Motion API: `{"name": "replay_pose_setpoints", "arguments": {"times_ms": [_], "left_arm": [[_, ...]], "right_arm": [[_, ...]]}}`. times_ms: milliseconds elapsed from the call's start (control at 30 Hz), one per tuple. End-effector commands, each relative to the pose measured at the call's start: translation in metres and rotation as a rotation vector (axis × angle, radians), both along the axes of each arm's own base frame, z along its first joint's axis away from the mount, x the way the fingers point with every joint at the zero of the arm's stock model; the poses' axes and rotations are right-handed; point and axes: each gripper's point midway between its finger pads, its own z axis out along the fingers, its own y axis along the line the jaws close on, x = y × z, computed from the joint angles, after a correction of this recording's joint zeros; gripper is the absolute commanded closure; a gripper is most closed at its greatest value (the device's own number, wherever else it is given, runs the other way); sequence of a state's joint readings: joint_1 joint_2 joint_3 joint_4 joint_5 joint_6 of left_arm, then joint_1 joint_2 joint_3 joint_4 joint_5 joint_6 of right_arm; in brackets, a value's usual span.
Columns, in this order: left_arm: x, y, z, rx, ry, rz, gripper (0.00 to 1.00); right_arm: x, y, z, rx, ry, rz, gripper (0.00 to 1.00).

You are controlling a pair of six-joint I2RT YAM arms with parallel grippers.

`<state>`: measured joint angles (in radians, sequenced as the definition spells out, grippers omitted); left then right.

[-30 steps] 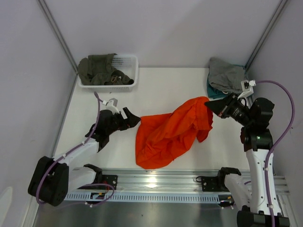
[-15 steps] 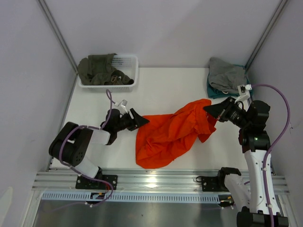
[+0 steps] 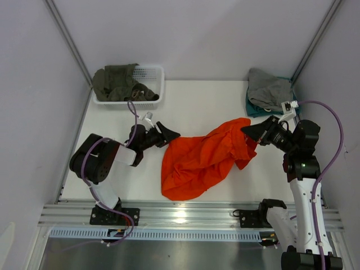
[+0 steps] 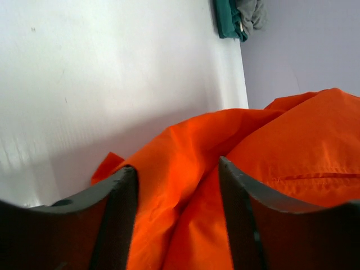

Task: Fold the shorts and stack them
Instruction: Flatten the shorts out

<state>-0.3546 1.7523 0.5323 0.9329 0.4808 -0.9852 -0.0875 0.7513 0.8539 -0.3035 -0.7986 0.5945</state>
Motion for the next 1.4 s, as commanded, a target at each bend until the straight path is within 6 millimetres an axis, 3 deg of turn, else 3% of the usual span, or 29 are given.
{"name": "replay_pose_setpoints", "arguments": {"times_ms": [0, 67, 200, 400, 533, 600, 667, 700, 733, 767, 800, 833, 900, 1000, 1067, 1167, 1267, 1367], "left_arm": [[0.021, 0.003, 0.02, 0.008, -0.113, 0.038, 0.43], [0.024, 0.0, 0.02, 0.004, -0.115, 0.026, 0.45], [0.035, -0.003, 0.018, -0.019, -0.118, 0.043, 0.71], [0.051, -0.008, 0.02, -0.036, -0.135, 0.055, 1.0], [0.061, 0.001, 0.04, -0.042, -0.17, 0.075, 1.0], [0.072, 0.021, 0.061, -0.046, -0.206, 0.114, 1.0], [0.077, 0.042, 0.096, -0.031, -0.245, 0.147, 1.0], [0.086, 0.064, 0.115, -0.024, -0.269, 0.19, 1.0], [0.083, 0.077, 0.143, -0.006, -0.294, 0.205, 1.0], [0.083, 0.09, 0.158, 0.003, -0.31, 0.229, 1.0], [0.089, 0.119, 0.185, 0.009, -0.352, 0.292, 1.0], [0.076, 0.131, 0.209, 0.021, -0.376, 0.309, 1.0], [0.072, 0.174, 0.243, 0.058, -0.413, 0.406, 1.0], [0.048, 0.205, 0.293, 0.09, -0.462, 0.47, 1.0], [0.033, 0.208, 0.322, 0.066, -0.51, 0.464, 1.0], [0.021, 0.216, 0.348, 0.048, -0.549, 0.459, 1.0], [0.013, 0.224, 0.355, 0.056, -0.556, 0.465, 1.0], [0.007, 0.233, 0.352, 0.067, -0.55, 0.481, 1.0]], "right_arm": [[-0.001, 0.002, 0.009, 0.002, -0.05, 0.021, 1.0], [-0.001, 0.002, 0.008, 0.001, -0.051, 0.023, 1.0], [-0.001, 0.003, 0.008, 0.015, -0.049, 0.027, 1.0], [-0.002, 0.004, 0.01, 0.021, -0.052, 0.031, 1.0], [0.0, 0.001, 0.012, 0.017, -0.058, 0.005, 1.0], [0.006, -0.002, 0.012, 0.018, -0.053, -0.025, 1.0], [0.017, -0.008, 0.016, 0.026, -0.07, -0.072, 1.0], [0.022, -0.009, 0.016, 0.042, -0.062, -0.088, 1.0], [0.032, -0.009, 0.023, 0.081, -0.076, -0.09, 1.0], [0.036, -0.009, 0.03, 0.099, -0.092, -0.083, 1.0], [0.042, -0.01, 0.05, 0.112, -0.168, -0.076, 1.0], [0.048, -0.01, 0.053, 0.138, -0.153, -0.061, 1.0], [0.053, -0.012, 0.075, 0.151, -0.239, -0.045, 1.0], [0.058, -0.01, 0.09, 0.176, -0.31, 0.002, 1.0], [0.062, -0.006, 0.087, 0.195, -0.301, 0.052, 1.0], [0.068, -0.006, 0.084, 0.195, -0.306, 0.074, 1.0], [0.07, -0.004, 0.064, 0.165, -0.252, 0.079, 1.0], [0.059, 0.008, 0.036, 0.128, -0.201, 0.127, 1.0]]}}
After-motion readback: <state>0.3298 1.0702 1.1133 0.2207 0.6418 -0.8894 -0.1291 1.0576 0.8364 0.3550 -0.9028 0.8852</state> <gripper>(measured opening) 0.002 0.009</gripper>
